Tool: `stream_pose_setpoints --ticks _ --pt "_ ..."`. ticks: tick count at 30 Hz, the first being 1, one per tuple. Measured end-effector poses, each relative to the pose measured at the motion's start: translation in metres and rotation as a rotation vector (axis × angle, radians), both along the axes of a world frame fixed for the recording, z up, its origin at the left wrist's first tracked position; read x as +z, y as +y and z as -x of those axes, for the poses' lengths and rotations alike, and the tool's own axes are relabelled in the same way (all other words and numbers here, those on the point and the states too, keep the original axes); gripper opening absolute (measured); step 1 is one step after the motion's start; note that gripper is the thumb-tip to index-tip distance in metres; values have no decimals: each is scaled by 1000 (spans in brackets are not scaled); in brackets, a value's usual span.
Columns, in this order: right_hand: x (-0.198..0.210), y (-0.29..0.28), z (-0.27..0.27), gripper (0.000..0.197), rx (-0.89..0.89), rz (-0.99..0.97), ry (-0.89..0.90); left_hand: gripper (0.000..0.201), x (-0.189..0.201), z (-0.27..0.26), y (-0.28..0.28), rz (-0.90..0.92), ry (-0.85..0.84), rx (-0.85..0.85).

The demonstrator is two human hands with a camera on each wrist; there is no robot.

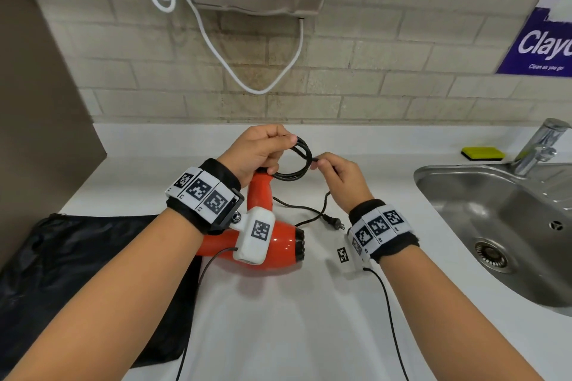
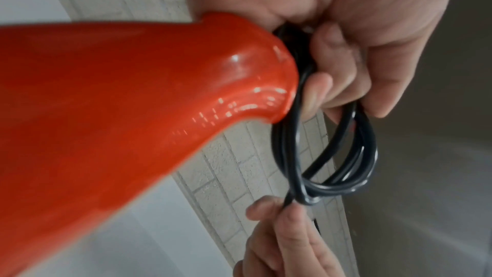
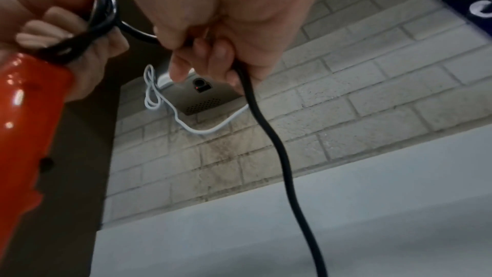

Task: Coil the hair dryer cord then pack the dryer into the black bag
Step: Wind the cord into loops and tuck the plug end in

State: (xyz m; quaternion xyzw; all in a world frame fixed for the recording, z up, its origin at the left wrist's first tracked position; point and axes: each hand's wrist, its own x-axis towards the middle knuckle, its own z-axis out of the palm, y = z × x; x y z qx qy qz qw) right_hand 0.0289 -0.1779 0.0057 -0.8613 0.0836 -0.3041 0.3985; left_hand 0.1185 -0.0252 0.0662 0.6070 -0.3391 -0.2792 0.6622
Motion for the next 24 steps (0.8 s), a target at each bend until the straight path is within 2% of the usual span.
stream_pose_setpoints --ticks 2,6,11,14,17,22,24 --pt "1 0 -4 22 -30 -4 26 27 1 3 -3 2 30 -28" --pt "10 1 -5 37 -33 160 73 28 3 5 -6 5 55 -16" --pt "25 1 5 23 -32 244 148 28 4 -2 1 13 58 14" --pt "44 5 3 24 -180 304 131 20 6 0 1 -13 21 -2" --pt "63 11 1 26 -300 384 111 21 8 -1 1 -47 -15 -49" --pt "84 24 -1 22 -366 418 12 37 9 0 -1 -138 -91 -169" --pt "87 30 0 20 -358 419 -55 37 8 3 -3 -148 -112 -173"
